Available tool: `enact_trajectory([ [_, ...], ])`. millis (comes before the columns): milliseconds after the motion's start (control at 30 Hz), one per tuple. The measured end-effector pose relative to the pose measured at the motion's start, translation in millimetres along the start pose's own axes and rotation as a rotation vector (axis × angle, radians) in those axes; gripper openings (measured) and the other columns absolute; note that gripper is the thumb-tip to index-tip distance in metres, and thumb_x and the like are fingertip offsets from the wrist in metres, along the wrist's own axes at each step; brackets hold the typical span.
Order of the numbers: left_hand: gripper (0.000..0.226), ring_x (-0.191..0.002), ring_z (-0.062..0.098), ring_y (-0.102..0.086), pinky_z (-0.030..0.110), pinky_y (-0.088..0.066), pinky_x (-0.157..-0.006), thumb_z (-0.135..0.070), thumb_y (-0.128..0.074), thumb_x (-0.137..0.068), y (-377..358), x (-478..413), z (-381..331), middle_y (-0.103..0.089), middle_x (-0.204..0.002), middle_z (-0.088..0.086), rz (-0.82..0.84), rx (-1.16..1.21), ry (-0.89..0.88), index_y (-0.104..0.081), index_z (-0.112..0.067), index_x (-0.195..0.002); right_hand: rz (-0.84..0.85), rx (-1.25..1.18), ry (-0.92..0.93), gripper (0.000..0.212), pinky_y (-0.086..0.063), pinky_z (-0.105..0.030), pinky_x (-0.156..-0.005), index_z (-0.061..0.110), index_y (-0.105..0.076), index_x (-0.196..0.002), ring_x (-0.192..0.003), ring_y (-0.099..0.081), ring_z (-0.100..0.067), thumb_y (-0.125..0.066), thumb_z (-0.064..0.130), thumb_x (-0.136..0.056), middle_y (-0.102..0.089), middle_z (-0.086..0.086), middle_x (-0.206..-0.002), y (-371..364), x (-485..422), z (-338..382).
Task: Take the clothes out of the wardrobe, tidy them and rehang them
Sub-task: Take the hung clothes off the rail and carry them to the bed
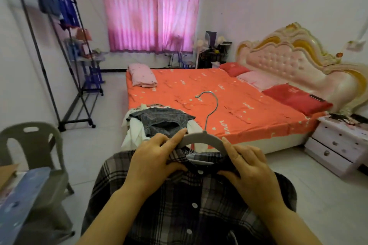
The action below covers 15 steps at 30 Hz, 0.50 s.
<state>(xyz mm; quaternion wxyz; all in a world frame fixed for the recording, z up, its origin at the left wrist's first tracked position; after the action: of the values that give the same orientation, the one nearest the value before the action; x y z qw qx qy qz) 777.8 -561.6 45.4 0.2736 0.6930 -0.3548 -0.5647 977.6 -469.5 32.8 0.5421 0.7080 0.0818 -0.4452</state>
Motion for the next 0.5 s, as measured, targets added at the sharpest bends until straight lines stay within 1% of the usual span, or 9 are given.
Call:
enact_trajectory([
  [67, 0.091, -0.058, 0.024, -0.052, 0.032, -0.041, -0.046, -0.031, -0.089, -0.051, -13.7, -25.5, 10.3, -0.057, -0.076, 0.005, 0.016, -0.019, 0.041, -0.051, -0.015, -0.133, 0.019, -0.035, 0.011, 0.083, -0.049, -0.031, -0.078, 0.005, -0.055, -0.128, -0.094, -0.046, -0.021, -0.088, 0.026, -0.055, -0.065, -0.005, -0.100, -23.2, -21.8, -22.5],
  [133, 0.092, -0.058, 0.024, -0.053, 0.030, -0.041, -0.047, -0.032, -0.089, -0.052, -26.5, -49.7, 20.8, -0.057, -0.077, 0.005, 0.016, -0.035, 0.076, -0.049, -0.017, -0.133, 0.014, -0.072, 0.040, 0.082, -0.049, -0.030, -0.078, 0.004, -0.056, -0.127, -0.094, -0.046, -0.021, -0.089, 0.025, -0.054, -0.065, -0.005, -0.100, -45.1, -42.9, -44.0],
  [200, 0.091, -0.059, 0.024, -0.052, 0.029, -0.040, -0.048, -0.032, -0.089, -0.053, -38.0, -71.9, 32.1, -0.058, -0.076, 0.005, 0.002, -0.068, 0.100, -0.050, -0.016, -0.133, -0.002, -0.106, 0.066, 0.080, -0.041, -0.029, -0.082, 0.002, -0.057, -0.126, -0.093, -0.044, -0.022, -0.088, 0.023, -0.055, -0.065, -0.007, -0.099, -66.7, -65.6, -63.4],
  [267, 0.090, -0.059, 0.025, -0.052, 0.029, -0.039, -0.049, -0.032, -0.088, -0.054, -49.2, -91.8, 44.5, -0.057, -0.077, 0.006, 0.008, -0.080, 0.130, -0.049, -0.016, -0.134, 0.001, -0.114, 0.083, 0.079, -0.037, -0.031, -0.084, 0.001, -0.058, -0.124, -0.093, -0.043, -0.021, -0.088, 0.023, -0.055, -0.066, -0.008, -0.098, -89.2, -84.9, -79.0],
  [367, 0.090, -0.061, 0.025, -0.052, 0.031, -0.038, -0.050, -0.034, -0.087, -0.056, -67.1, -120.6, 66.6, -0.057, -0.077, 0.006, 0.011, -0.087, 0.161, -0.048, -0.016, -0.134, -0.002, -0.130, 0.107, 0.078, -0.036, -0.033, -0.084, 0.002, -0.059, -0.124, -0.093, -0.043, -0.022, -0.088, 0.023, -0.054, -0.066, -0.008, -0.098, -122.1, -113.2, -99.2],
  [500, 0.088, -0.063, 0.026, -0.055, 0.034, -0.044, -0.050, -0.034, -0.087, -0.055, -99.3, -161.1, 106.6, -0.058, -0.077, 0.007, 0.001, -0.098, 0.184, -0.050, -0.016, -0.133, -0.007, -0.155, 0.150, 0.077, -0.037, -0.030, -0.084, 0.001, -0.058, -0.125, -0.093, -0.043, -0.021, -0.087, 0.023, -0.058, -0.065, -0.010, -0.097, -173.0, -153.4, -125.8],
])
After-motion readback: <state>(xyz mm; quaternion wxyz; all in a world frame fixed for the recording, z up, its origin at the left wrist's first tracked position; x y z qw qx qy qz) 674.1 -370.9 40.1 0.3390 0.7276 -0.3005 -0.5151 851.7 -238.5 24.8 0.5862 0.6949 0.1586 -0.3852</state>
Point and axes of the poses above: each hand's wrist, its own x-axis away from the middle knuckle, its own y-axis out of the back of the hand, z = x × y, the point moved 3 cm from there along -x, towards the middle knuckle
